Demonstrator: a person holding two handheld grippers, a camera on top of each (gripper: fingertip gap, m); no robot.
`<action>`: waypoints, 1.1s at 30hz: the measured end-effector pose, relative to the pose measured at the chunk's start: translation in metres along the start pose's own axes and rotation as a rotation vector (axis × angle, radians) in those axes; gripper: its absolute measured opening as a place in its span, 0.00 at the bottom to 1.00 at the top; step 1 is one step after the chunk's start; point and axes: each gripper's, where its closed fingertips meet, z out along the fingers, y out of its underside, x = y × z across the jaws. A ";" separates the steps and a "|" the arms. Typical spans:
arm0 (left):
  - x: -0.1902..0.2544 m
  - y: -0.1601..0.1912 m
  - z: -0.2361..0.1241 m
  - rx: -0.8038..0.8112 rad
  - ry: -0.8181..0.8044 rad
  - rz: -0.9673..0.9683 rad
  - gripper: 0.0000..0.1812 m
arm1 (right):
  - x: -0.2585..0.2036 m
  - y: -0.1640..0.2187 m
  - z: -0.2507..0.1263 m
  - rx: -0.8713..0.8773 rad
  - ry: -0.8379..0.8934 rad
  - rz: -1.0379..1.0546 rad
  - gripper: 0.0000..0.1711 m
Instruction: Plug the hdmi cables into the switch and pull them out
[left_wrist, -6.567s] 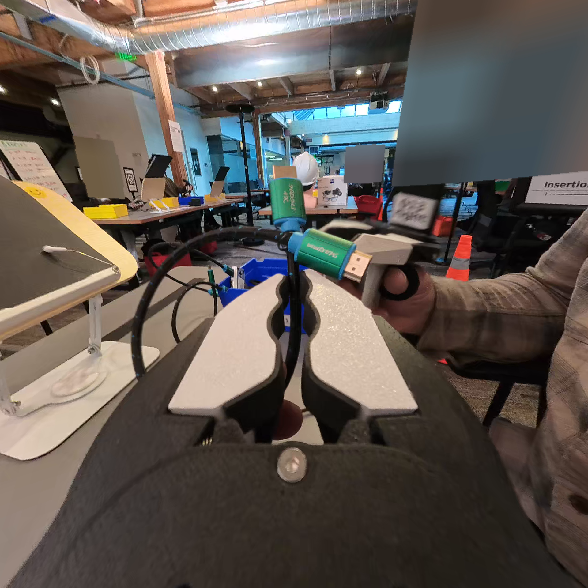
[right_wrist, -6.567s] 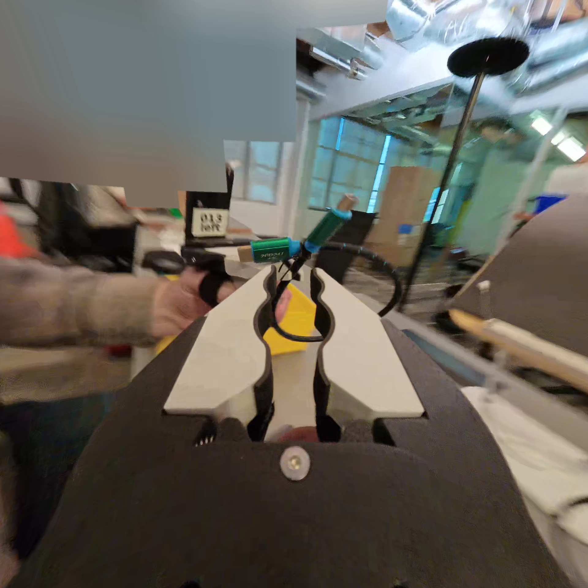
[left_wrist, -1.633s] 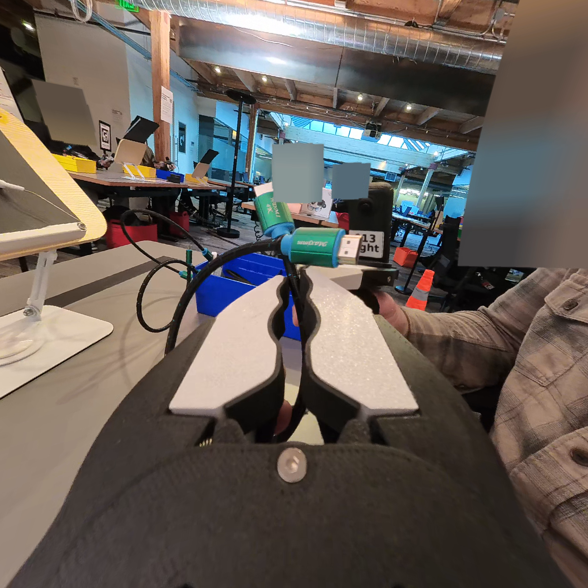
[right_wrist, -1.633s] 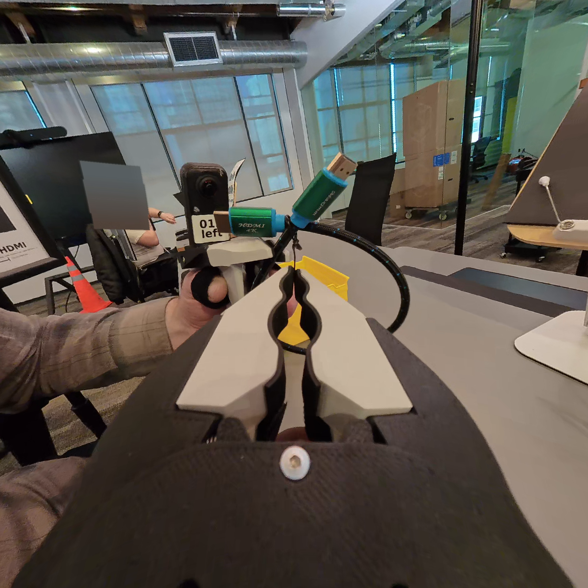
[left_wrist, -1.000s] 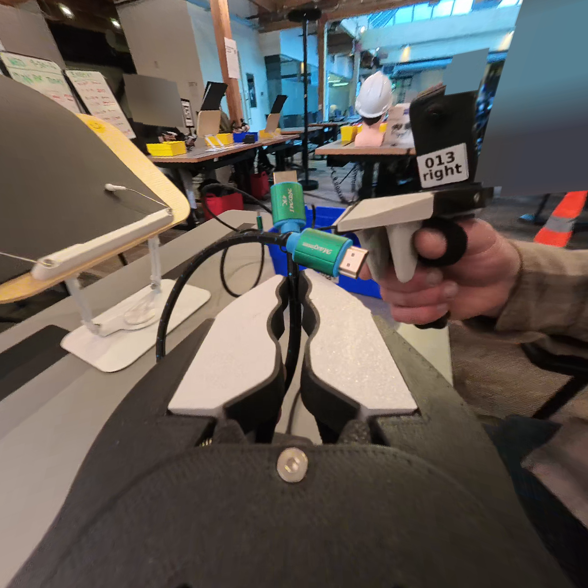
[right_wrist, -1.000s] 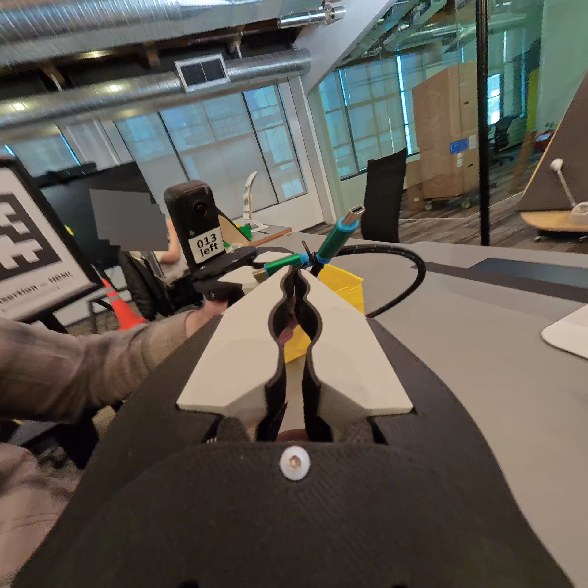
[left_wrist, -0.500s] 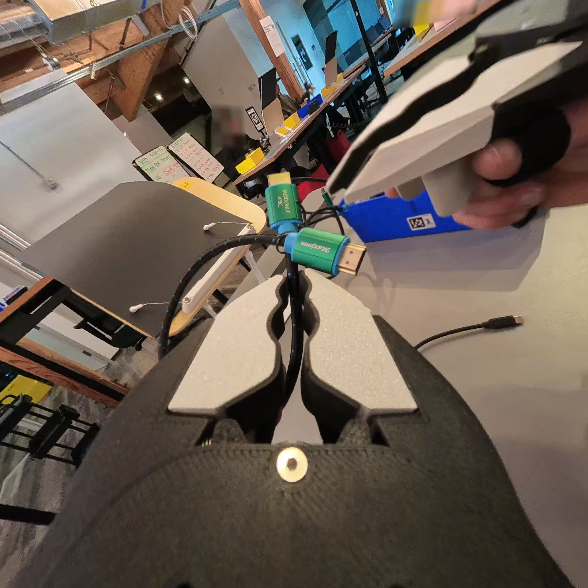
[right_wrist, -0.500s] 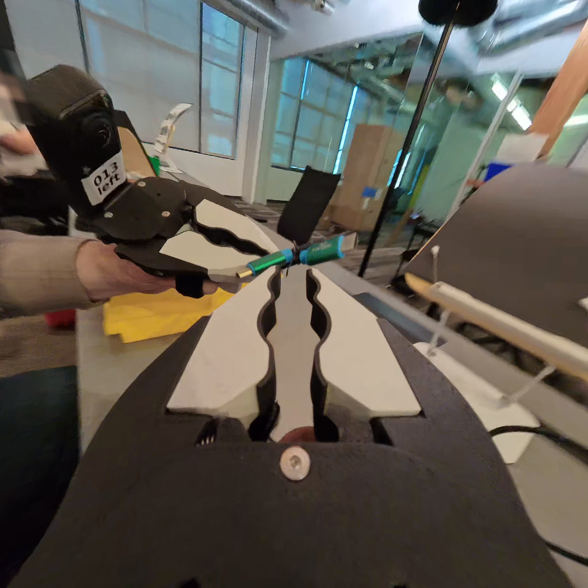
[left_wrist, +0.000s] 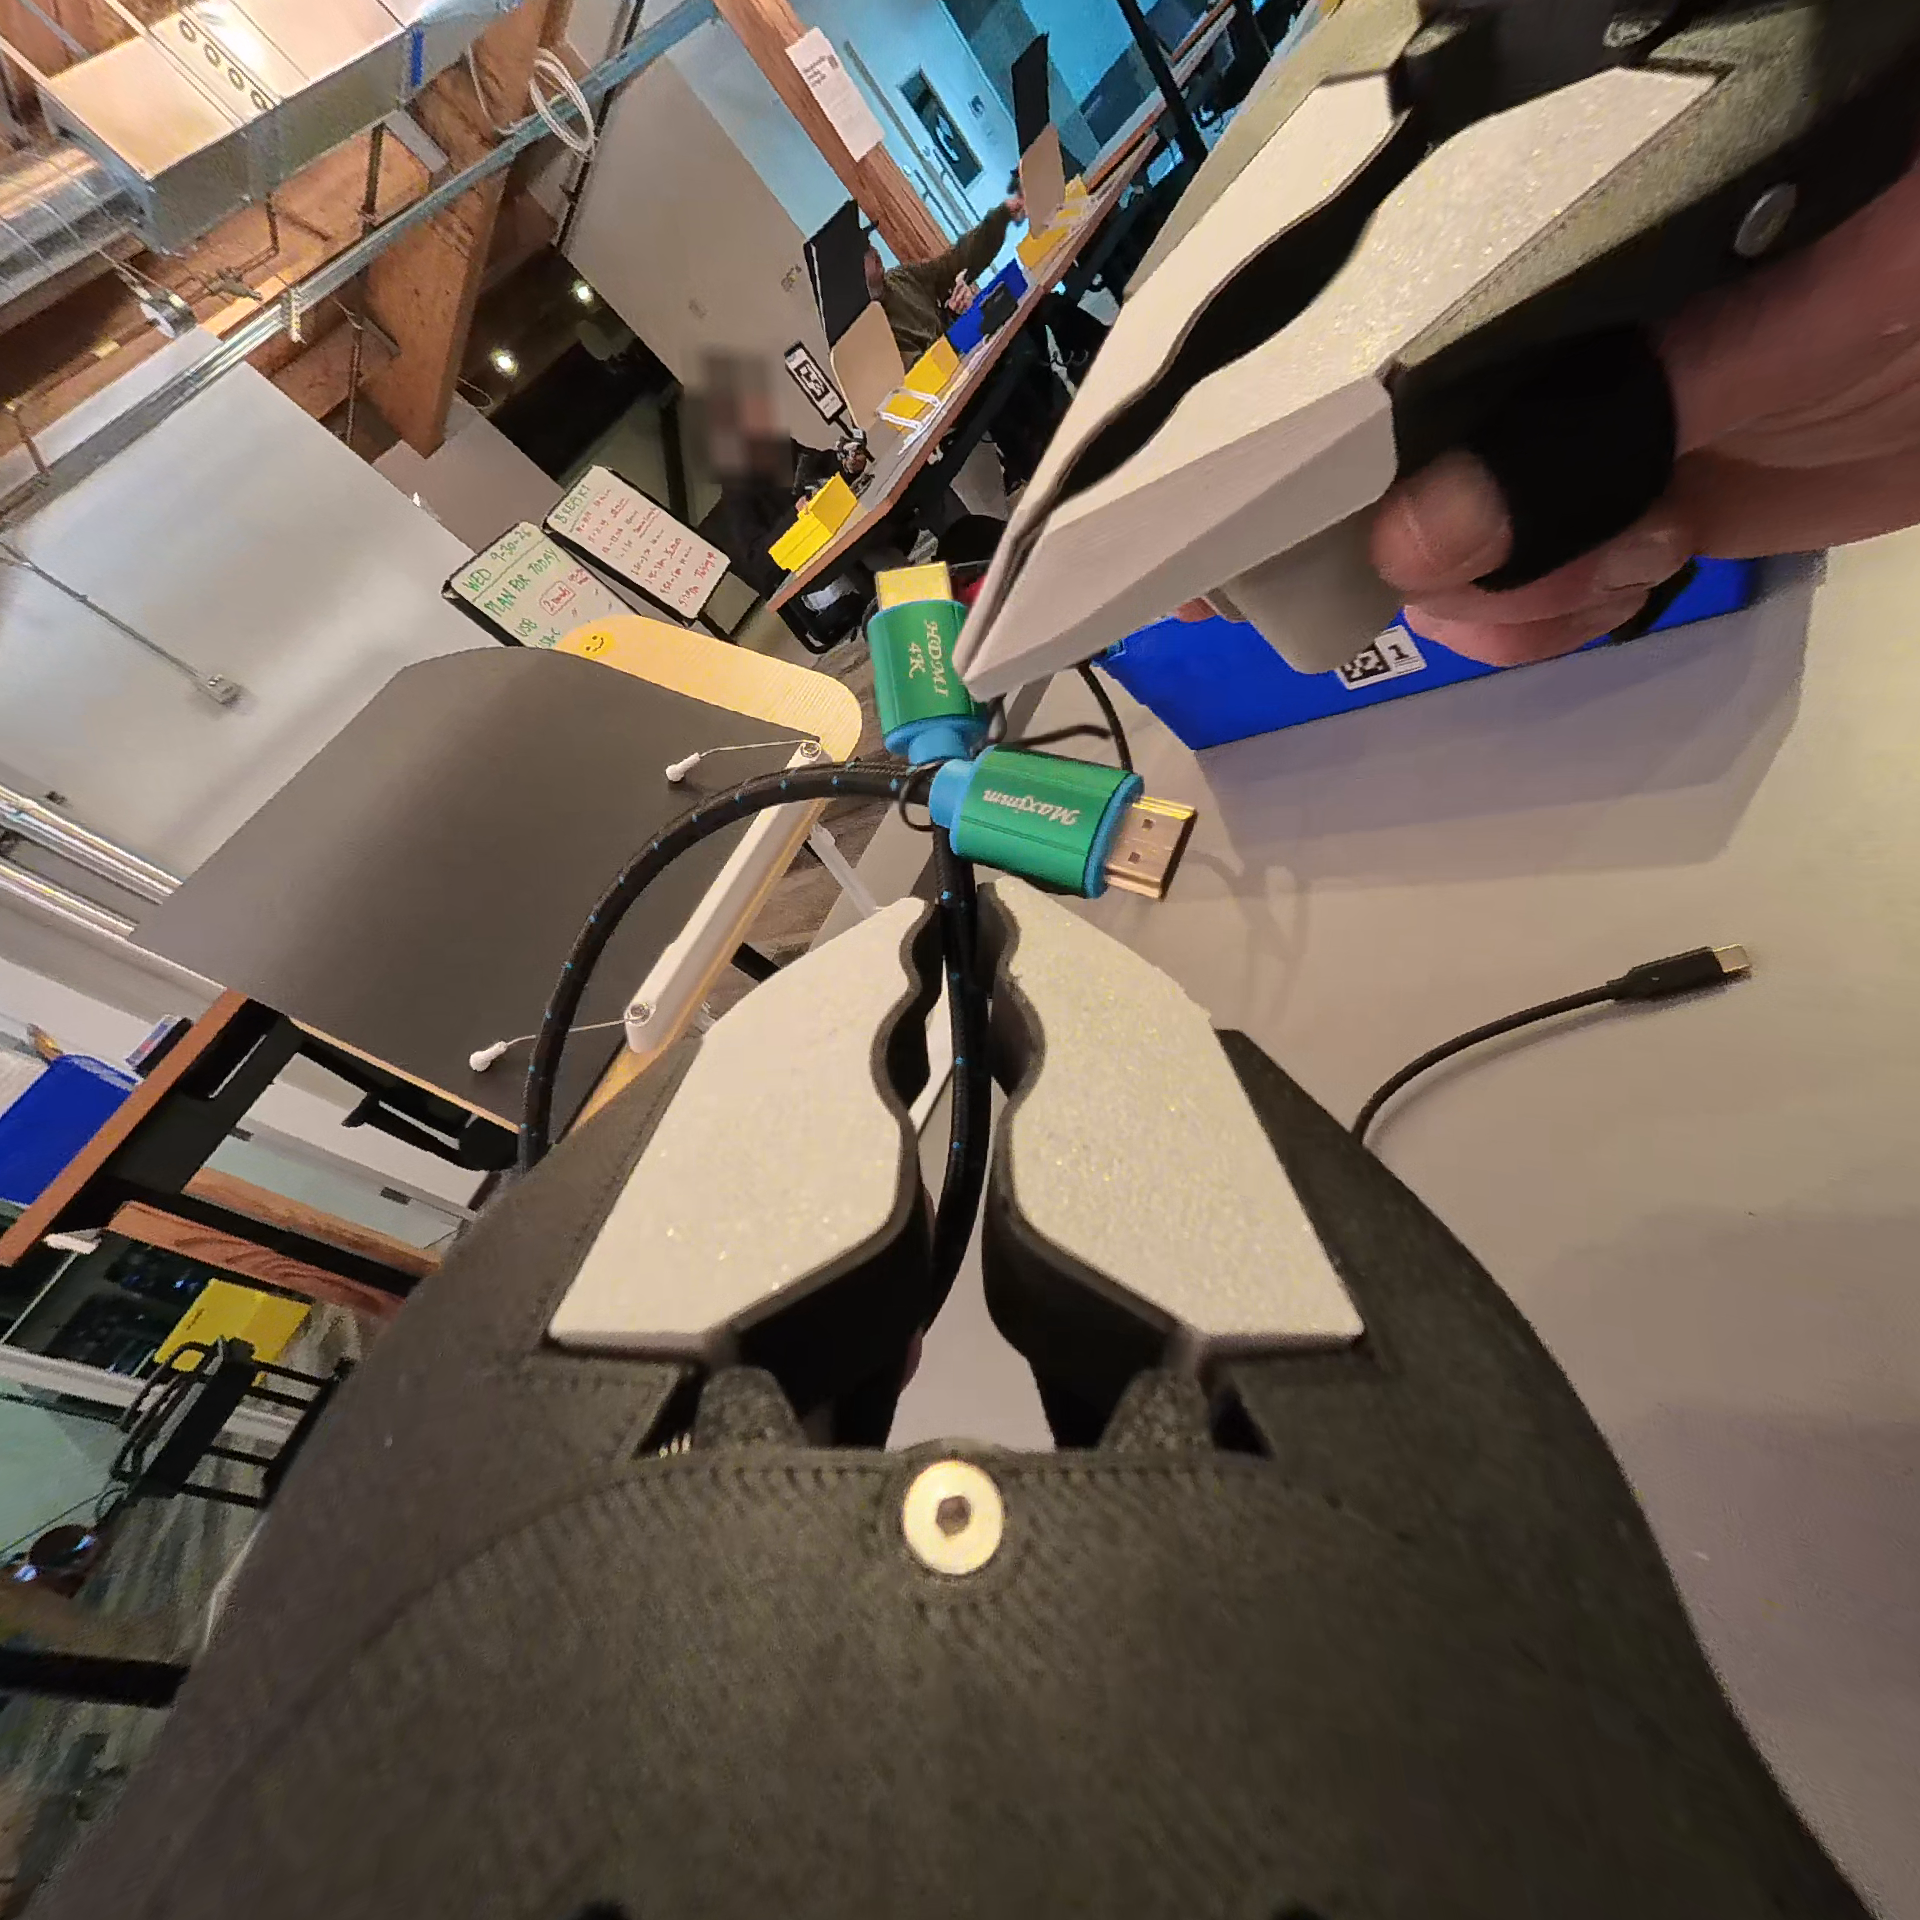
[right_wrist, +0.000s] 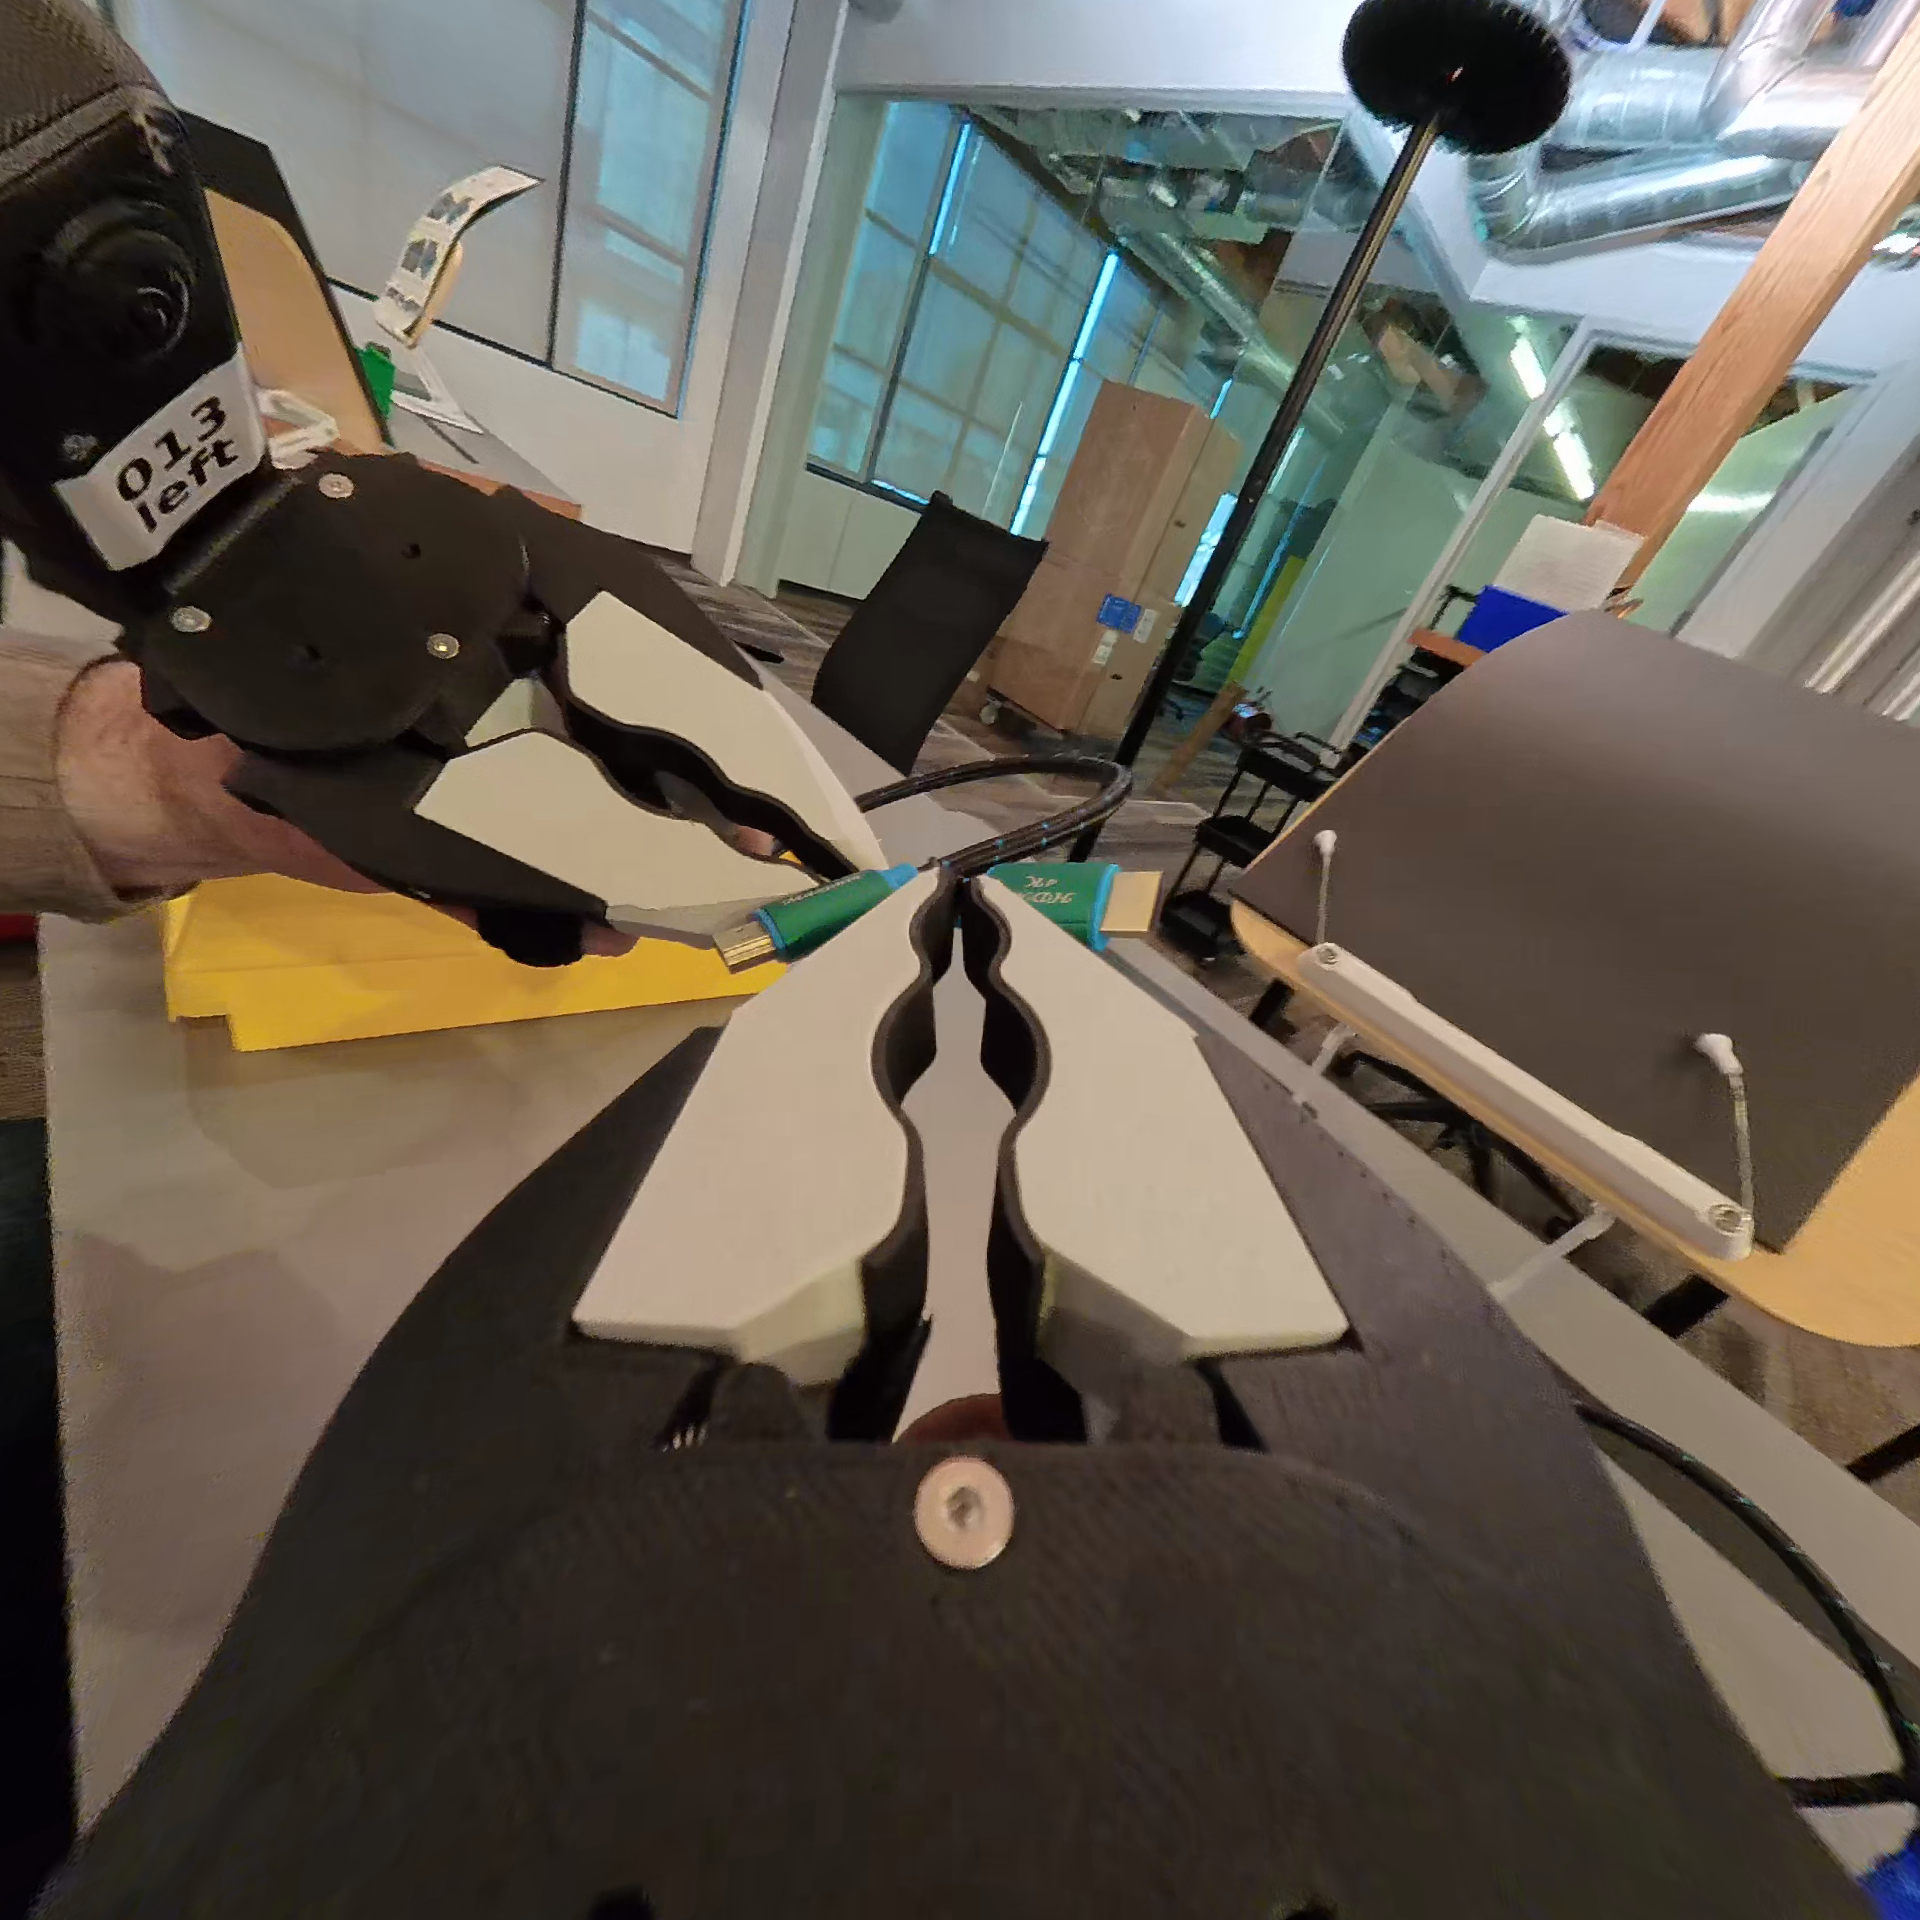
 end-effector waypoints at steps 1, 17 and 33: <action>0.000 0.000 0.000 0.002 -0.001 0.002 0.03 | -0.001 0.000 -0.001 0.000 -0.015 0.020 0.00; -0.003 -0.019 -0.004 0.083 -0.048 -0.019 0.03 | 0.004 0.014 0.005 0.129 -0.244 0.940 0.00; -0.001 -0.024 -0.005 0.160 0.040 -0.241 0.03 | -0.007 0.003 -0.010 0.131 -0.507 1.006 0.00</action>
